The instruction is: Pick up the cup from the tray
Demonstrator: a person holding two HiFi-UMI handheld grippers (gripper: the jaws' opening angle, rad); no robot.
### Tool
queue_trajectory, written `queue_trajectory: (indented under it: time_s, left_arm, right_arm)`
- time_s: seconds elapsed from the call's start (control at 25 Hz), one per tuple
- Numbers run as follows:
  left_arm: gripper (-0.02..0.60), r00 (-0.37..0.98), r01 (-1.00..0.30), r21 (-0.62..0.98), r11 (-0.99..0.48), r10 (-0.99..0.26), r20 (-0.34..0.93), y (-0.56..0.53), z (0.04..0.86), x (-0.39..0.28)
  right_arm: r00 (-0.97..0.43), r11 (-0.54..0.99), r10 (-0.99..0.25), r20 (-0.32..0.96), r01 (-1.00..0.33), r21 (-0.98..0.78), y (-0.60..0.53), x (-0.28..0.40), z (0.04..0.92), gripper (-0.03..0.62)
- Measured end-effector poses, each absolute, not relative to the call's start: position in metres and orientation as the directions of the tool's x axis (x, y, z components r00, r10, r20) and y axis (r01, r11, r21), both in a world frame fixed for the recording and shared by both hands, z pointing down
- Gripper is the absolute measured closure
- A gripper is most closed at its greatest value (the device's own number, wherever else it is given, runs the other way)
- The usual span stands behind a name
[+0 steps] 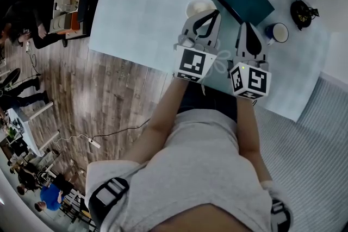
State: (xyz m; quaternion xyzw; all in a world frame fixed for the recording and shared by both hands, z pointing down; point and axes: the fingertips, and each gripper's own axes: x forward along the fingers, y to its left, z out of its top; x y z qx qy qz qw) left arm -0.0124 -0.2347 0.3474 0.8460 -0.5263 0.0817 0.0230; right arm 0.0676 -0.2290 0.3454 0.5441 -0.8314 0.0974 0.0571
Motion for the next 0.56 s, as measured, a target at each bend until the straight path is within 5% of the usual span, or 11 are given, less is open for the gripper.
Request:
queue_trajectory:
  time_s: [0.56]
  left_arm:
    - [0.574, 0.431, -0.895, -0.045, -0.443, -0.887, 0.164, -0.238, 0.35, -0.018]
  right_arm:
    - [-0.412, 0.402, -0.885, 0.218, -0.911, -0.091, -0.227, 0.053, 0.356, 0.586]
